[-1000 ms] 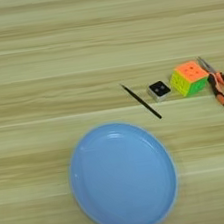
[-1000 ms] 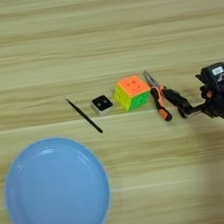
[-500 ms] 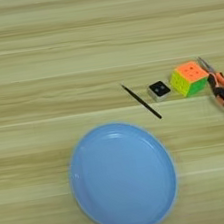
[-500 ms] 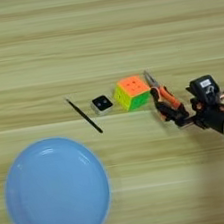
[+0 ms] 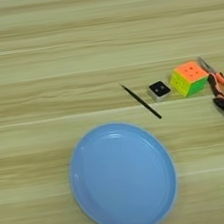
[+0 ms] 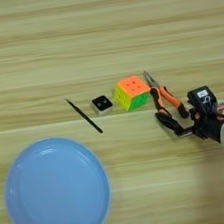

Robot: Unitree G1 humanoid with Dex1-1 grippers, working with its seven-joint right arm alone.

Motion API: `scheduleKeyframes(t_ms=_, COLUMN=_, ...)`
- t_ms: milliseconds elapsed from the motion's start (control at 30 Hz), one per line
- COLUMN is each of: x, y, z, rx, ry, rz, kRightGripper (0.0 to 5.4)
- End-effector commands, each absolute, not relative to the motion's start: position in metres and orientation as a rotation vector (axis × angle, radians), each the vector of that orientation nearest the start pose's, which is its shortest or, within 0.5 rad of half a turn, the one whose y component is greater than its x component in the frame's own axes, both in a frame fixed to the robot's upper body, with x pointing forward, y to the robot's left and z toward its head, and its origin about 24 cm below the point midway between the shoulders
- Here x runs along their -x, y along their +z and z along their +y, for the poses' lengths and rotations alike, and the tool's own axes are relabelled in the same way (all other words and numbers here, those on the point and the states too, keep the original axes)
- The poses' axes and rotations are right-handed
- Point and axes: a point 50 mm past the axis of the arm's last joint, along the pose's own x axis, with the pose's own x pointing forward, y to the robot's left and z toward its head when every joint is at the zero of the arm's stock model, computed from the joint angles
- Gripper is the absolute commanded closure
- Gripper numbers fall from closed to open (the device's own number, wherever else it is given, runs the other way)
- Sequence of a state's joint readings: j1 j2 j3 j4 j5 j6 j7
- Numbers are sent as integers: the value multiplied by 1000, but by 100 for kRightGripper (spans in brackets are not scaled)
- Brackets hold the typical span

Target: Move the objects on the table

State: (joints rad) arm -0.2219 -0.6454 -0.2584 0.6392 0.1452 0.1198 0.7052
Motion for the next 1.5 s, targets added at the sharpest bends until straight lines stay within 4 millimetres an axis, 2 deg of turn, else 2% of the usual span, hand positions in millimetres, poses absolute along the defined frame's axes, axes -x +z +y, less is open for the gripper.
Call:
scheduleKeyframes(t_ms=33, x=-271, y=61, z=-348, rx=254, ry=190, rz=384, kRightGripper=4)
scheduleKeyframes(t_ms=100, x=-272, y=60, z=-348, rx=254, ry=193, rz=385, kRightGripper=4)
scheduleKeyframes(t_ms=567, x=-272, y=50, z=-343, rx=162, ry=225, rz=422, kRightGripper=184)
scheduleKeyframes(t_ms=900, x=-270, y=42, z=-344, rx=134, ry=218, rz=472, kRightGripper=188)
scheduleKeyframes(t_ms=1133, x=-280, y=60, z=-354, rx=108, ry=119, rz=365, kRightGripper=188)
scheduleKeyframes(t_ms=1500, x=-291, y=93, z=-358, rx=92, ry=59, rz=138, kRightGripper=191)
